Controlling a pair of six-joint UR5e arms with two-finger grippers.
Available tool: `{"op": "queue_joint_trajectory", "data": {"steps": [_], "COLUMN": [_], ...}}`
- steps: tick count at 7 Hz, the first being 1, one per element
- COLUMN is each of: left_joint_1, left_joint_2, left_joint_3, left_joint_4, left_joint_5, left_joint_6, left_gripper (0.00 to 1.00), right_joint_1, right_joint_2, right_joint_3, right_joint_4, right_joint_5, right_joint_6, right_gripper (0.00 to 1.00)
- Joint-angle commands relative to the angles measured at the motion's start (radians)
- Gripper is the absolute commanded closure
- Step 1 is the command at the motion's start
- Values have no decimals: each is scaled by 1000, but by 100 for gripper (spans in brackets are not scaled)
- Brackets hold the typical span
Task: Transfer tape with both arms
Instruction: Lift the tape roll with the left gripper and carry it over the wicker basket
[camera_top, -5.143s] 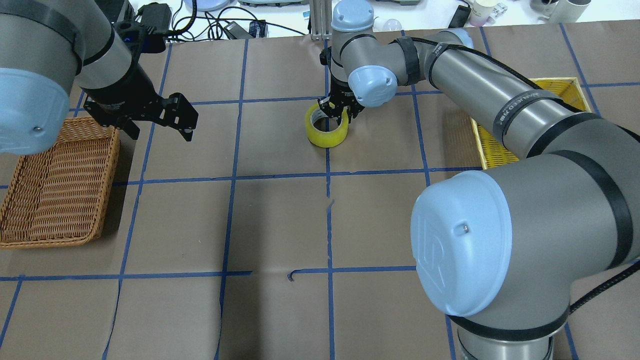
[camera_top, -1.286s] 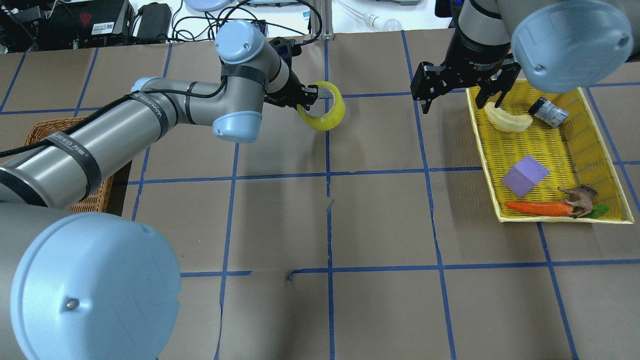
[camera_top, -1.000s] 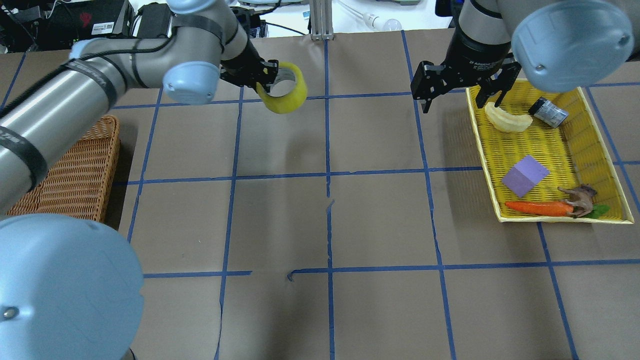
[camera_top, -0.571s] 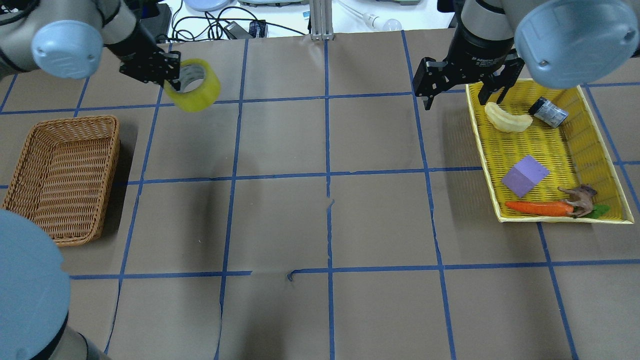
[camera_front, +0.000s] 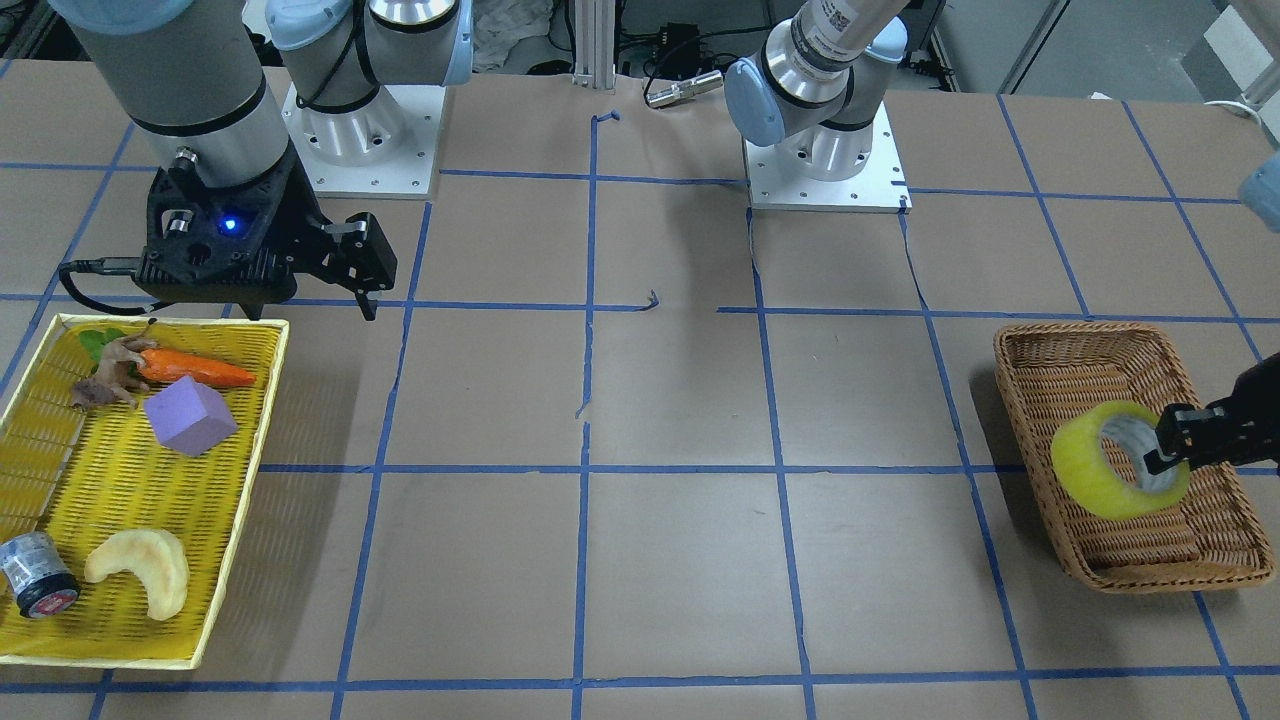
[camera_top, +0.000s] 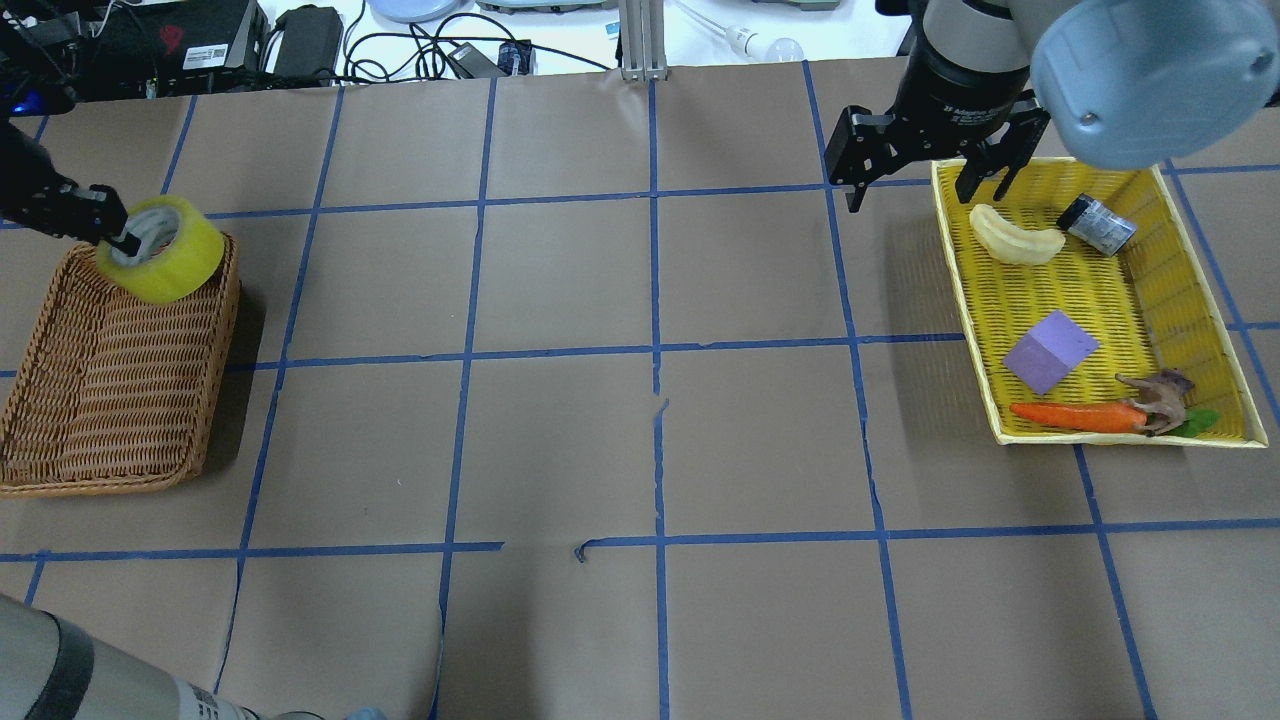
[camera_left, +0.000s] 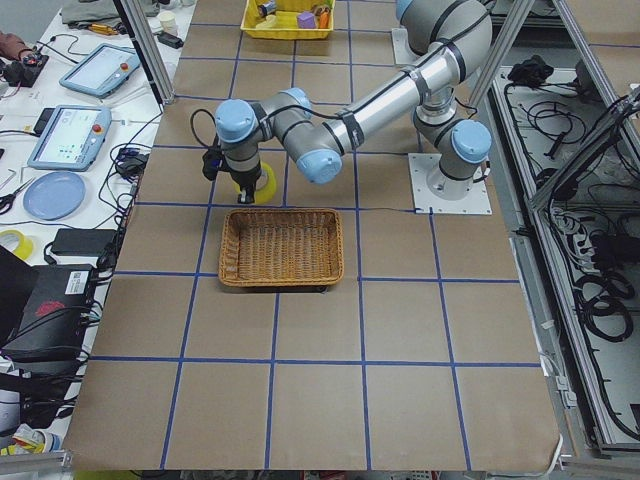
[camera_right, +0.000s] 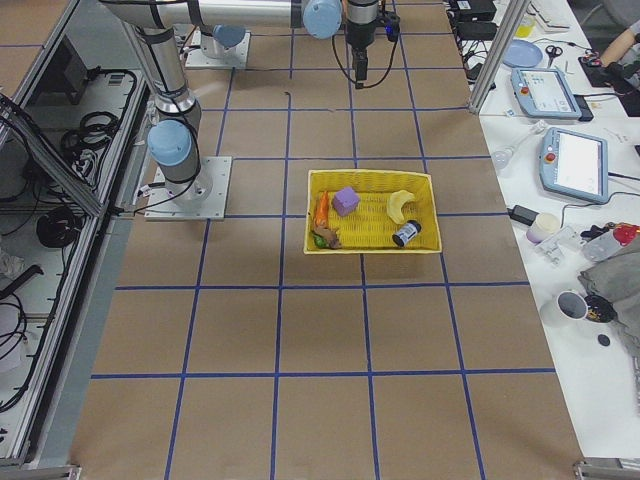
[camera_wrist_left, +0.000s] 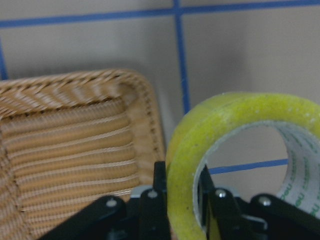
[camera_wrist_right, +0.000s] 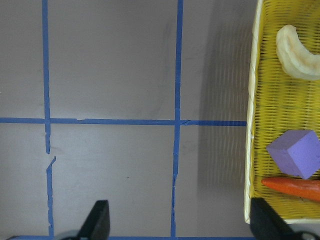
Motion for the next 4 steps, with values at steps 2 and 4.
{"op": "queue_joint_trajectory", "data": {"steps": [2,4], "left_joint_1": [127,127], "left_joint_2": [-62,-93], "left_joint_3": [-66,-83], "left_joint_4": [118,178], "left_joint_5": [7,4], "left_joint_6": [111,44], "left_gripper": [100,85], "right_joint_1": [14,14], "right_joint_2": [1,8], "right_joint_3": [-6,-34], "right_joint_4": [4,8], "right_joint_5": [2,0], "right_joint_6": [6,7], "right_gripper": [0,0]}}
